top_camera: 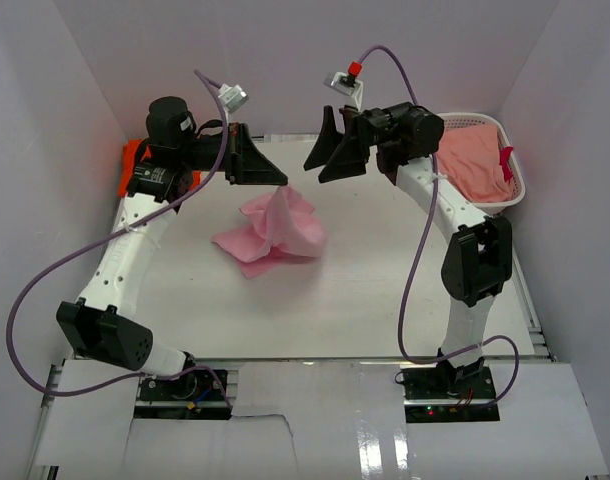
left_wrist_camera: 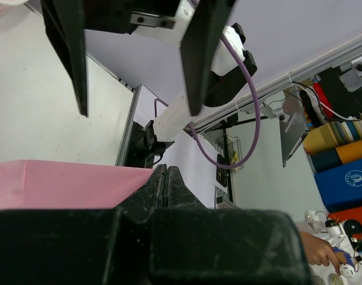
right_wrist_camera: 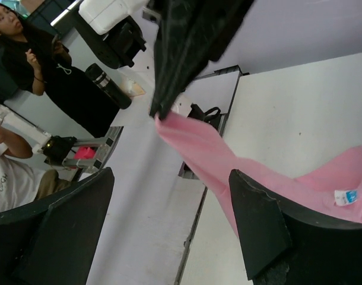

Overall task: Fold and stack the t-shirts
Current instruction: Flatten out the tshirt

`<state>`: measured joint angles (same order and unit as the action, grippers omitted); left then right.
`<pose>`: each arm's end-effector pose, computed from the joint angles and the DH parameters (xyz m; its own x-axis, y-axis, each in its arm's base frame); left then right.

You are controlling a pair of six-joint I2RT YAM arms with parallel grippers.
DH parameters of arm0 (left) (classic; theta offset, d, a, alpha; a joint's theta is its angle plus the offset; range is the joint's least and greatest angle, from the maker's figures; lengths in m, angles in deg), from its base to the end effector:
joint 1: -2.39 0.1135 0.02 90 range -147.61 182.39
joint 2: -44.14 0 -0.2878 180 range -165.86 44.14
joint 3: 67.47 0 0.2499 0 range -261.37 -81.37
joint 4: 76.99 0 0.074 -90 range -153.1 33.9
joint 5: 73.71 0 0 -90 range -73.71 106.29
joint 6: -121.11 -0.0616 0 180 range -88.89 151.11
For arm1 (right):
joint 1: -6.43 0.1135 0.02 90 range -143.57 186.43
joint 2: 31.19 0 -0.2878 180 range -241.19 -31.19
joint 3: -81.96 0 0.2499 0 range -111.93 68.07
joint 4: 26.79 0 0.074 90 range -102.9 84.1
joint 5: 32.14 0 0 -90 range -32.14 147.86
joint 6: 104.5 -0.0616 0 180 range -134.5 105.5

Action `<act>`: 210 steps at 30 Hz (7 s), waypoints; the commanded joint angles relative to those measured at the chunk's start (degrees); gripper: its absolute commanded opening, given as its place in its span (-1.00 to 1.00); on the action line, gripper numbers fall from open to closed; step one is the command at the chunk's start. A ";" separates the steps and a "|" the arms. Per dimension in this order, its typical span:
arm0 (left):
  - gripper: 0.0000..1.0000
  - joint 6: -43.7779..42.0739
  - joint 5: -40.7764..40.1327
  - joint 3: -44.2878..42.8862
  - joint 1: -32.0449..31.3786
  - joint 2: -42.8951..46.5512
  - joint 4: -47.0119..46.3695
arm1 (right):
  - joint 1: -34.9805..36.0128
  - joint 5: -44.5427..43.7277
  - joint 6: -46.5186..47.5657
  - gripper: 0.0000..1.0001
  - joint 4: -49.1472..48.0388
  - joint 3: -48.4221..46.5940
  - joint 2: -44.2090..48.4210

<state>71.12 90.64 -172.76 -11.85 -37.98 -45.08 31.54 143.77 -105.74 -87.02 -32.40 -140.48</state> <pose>0.2760 -0.1313 0.4831 -0.7486 0.0110 -0.6630 0.6627 0.0450 -0.7475 0.3332 0.2240 0.4784 -0.4254 -0.1206 -0.8969 -0.8136 -0.3830 0.4374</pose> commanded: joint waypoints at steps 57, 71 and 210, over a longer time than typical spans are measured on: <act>-1.00 -3.18 -5.44 -8.98 -3.60 -5.59 3.34 | 6.27 7.61 -4.47 -0.84 -33.80 -8.43 -3.29; -0.05 -6.60 -16.32 -5.48 -2.99 1.34 2.63 | 5.40 8.40 -11.32 -0.85 -30.75 -24.67 -9.88; -1.00 -62.43 -17.75 39.28 9.41 -19.73 -27.26 | -20.97 -17.53 69.71 -0.85 84.59 -22.59 7.69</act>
<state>8.76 68.54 -129.97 -2.65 -56.54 -77.64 10.90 126.59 -36.41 -1.83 -54.83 -134.01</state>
